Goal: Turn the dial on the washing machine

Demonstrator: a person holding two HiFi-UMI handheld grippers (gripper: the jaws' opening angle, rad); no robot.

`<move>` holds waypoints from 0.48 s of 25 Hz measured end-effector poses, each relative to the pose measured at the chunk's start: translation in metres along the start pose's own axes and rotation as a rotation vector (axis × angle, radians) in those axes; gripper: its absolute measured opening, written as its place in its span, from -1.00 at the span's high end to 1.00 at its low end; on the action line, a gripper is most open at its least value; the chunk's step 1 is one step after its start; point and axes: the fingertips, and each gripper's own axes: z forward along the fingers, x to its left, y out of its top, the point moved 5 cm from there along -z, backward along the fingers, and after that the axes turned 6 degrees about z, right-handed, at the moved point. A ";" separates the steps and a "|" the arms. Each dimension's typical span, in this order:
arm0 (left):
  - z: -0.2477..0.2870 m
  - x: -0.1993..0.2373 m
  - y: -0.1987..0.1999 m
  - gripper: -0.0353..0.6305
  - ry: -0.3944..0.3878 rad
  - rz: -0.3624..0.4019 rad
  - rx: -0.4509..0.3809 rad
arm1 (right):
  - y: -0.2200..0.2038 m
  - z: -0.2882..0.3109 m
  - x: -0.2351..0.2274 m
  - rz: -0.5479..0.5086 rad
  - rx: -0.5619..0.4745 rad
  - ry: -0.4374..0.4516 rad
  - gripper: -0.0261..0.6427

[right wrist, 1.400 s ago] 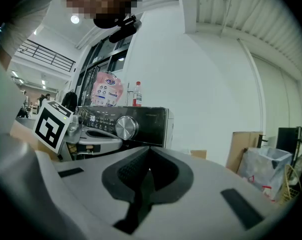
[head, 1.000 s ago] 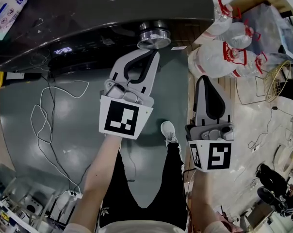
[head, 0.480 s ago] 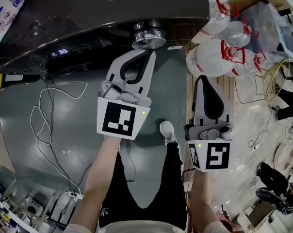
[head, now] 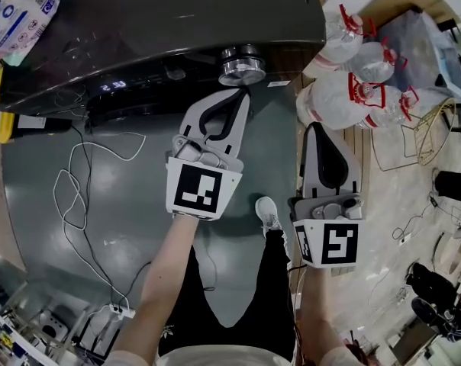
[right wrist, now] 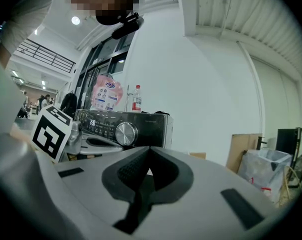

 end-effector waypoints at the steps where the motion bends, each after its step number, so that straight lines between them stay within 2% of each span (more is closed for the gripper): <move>1: -0.003 0.000 0.002 0.90 0.004 -0.005 -0.003 | 0.004 0.000 0.002 0.000 -0.004 0.003 0.91; 6: -0.026 0.007 0.030 0.90 0.038 -0.010 -0.032 | 0.033 -0.002 0.015 -0.024 -0.032 0.040 0.91; 12: -0.066 0.031 0.095 0.90 0.089 -0.054 -0.106 | 0.086 -0.012 0.020 -0.036 -0.066 0.016 0.91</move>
